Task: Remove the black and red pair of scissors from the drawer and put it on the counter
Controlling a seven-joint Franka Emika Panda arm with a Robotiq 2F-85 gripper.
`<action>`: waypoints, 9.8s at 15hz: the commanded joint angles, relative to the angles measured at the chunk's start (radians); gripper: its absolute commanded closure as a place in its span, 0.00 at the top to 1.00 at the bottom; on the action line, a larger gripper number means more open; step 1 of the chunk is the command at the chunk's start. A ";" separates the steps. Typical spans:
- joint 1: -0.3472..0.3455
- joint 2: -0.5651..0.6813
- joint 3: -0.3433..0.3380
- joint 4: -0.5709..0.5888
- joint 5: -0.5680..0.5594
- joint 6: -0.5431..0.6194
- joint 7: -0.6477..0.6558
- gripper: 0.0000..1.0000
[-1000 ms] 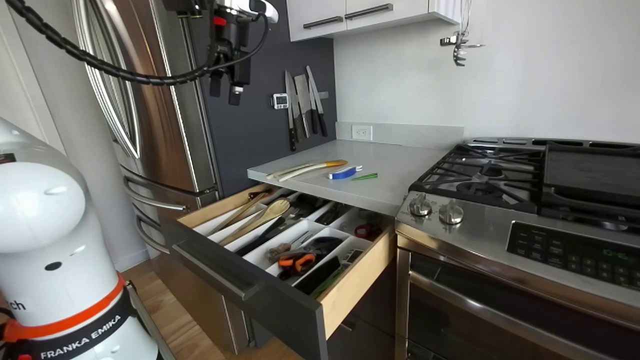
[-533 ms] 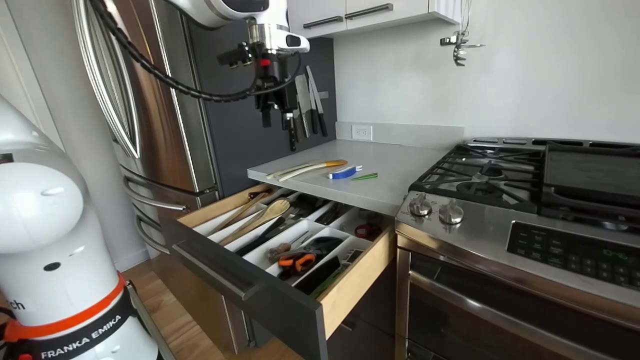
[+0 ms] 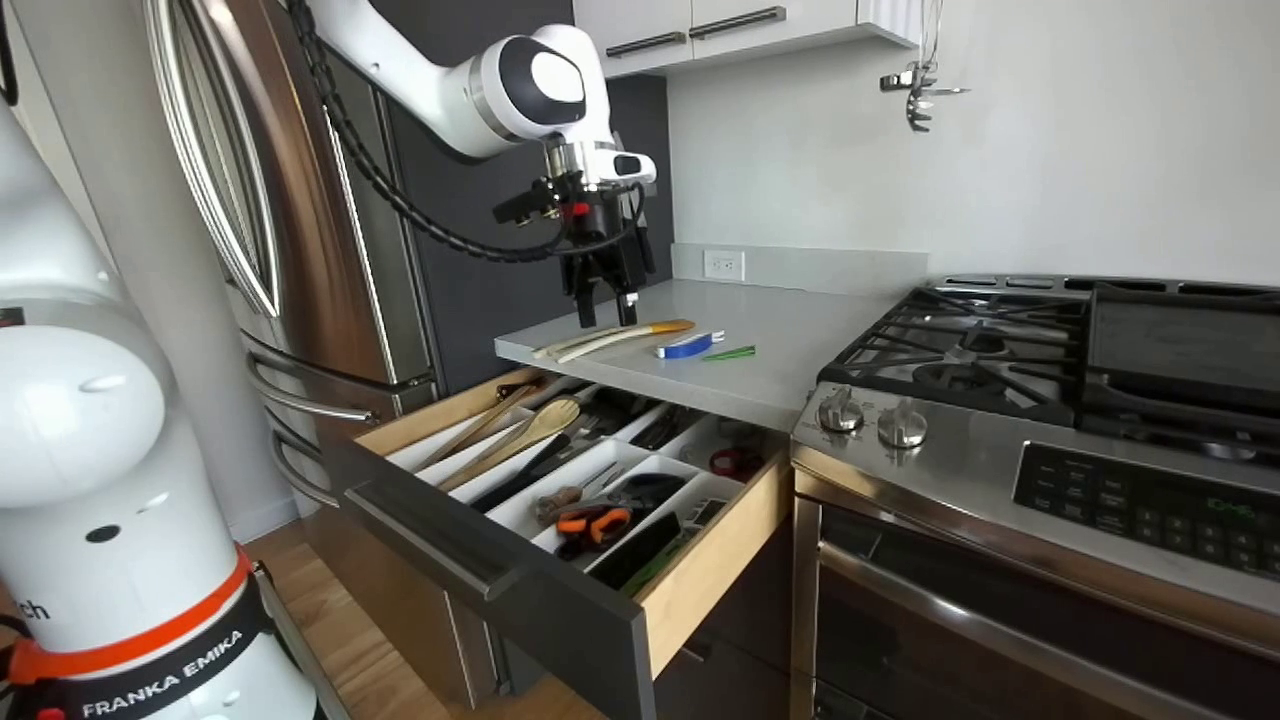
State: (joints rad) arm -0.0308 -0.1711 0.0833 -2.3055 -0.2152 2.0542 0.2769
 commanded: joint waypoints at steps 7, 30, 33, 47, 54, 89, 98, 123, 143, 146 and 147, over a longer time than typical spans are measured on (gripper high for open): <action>-0.001 0.240 -0.056 -0.011 -0.213 0.313 0.161 1.00; 0.080 0.452 -0.180 0.013 -0.769 0.544 0.442 1.00; 0.082 0.477 -0.194 0.028 -0.883 0.575 0.523 1.00; 0.071 0.616 -0.204 0.122 -1.250 0.632 0.701 0.94; 0.065 0.686 -0.195 0.176 -1.269 0.647 0.701 0.79; 0.052 0.308 -0.179 -0.191 -1.191 0.699 0.460 0.02; 0.015 0.040 -0.220 -0.435 -1.144 0.901 0.265 0.02; -0.023 -0.123 -0.538 -0.392 -1.410 1.741 0.384 0.02; -0.057 0.049 -0.448 -0.195 -0.907 1.846 0.442 0.02; -0.066 0.133 -0.393 -0.188 -0.653 1.849 0.298 0.02; -0.066 0.159 -0.374 -0.192 -0.569 1.846 0.257 0.02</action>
State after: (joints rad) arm -0.0751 -0.0933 -0.3467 -2.5038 -0.9797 3.8986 0.6494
